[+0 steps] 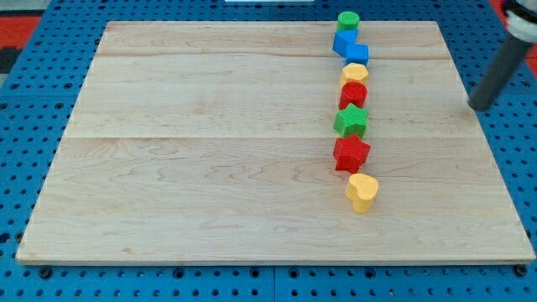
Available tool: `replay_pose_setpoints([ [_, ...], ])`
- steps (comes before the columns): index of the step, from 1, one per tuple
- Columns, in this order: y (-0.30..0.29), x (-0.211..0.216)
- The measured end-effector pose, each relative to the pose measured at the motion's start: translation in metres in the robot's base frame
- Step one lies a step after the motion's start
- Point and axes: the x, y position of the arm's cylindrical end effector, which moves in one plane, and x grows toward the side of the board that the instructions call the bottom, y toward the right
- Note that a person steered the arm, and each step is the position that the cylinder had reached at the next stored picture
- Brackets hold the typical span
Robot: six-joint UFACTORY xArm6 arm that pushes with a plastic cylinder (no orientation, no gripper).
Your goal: Place the green circle diagonally top left to the green star
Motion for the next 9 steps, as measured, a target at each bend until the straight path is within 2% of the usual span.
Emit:
replay_pose_setpoints([
  [2,-0.045,-0.13],
  [3,-0.068,-0.173],
  [5,-0.072,-0.175],
  [6,-0.115,-0.175],
  [7,-0.217,-0.173],
  [8,-0.285,-0.163],
  [9,-0.277,-0.147],
])
